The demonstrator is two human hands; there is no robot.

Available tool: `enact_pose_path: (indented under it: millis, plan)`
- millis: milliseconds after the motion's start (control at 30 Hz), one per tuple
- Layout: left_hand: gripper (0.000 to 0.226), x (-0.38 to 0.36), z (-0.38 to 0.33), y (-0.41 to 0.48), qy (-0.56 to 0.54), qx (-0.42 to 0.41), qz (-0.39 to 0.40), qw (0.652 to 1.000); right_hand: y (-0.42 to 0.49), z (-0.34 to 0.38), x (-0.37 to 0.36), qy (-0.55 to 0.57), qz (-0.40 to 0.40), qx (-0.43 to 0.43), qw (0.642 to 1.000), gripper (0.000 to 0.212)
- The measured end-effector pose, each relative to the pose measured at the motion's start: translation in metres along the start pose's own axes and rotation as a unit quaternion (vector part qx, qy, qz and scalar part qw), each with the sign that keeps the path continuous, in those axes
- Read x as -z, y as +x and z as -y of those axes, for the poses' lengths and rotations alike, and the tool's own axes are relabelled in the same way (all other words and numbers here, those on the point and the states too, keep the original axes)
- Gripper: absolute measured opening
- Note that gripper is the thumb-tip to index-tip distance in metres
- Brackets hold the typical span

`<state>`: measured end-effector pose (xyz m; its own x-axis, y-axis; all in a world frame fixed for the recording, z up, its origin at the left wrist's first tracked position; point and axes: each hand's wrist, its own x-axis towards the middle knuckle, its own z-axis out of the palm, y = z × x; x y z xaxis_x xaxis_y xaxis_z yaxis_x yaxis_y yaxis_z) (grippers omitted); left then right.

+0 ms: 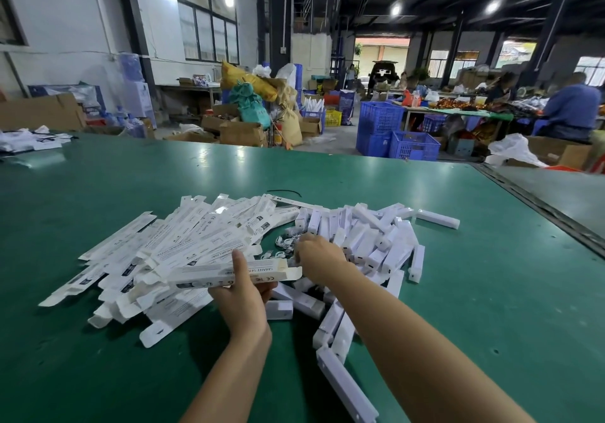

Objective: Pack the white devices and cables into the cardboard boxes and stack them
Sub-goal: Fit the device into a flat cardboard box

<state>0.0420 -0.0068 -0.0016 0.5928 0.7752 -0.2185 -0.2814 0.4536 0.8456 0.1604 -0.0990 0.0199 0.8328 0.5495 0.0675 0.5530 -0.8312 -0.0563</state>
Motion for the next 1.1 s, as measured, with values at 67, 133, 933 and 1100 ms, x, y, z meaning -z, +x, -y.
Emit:
enact_pose_path:
  millis: [67, 133, 933, 1100]
  plan:
    - [0.067, 0.000, -0.001, -0.002, -0.001, -0.007, 0.007, 1.000, -0.002, -0.001, 0.000, -0.013, 0.014, 0.030, 0.999, 0.035]
    - [0.067, 0.000, -0.002, -0.004, -0.003, -0.010, 0.012, 1.000, -0.003, -0.002, 0.001, -0.002, 0.027, 0.037, 0.999, 0.047]
    - [0.070, -0.008, 0.006, -0.020, -0.012, 0.013, 0.070, 0.997, -0.120, -0.001, 0.020, 0.576, -0.238, -0.118, 0.773, 0.011]
    - [0.056, -0.009, 0.013, -0.026, 0.013, -0.008, 0.098, 0.995, -0.156, -0.018, 0.007, 0.661, -0.202, -0.153, 0.706, 0.025]
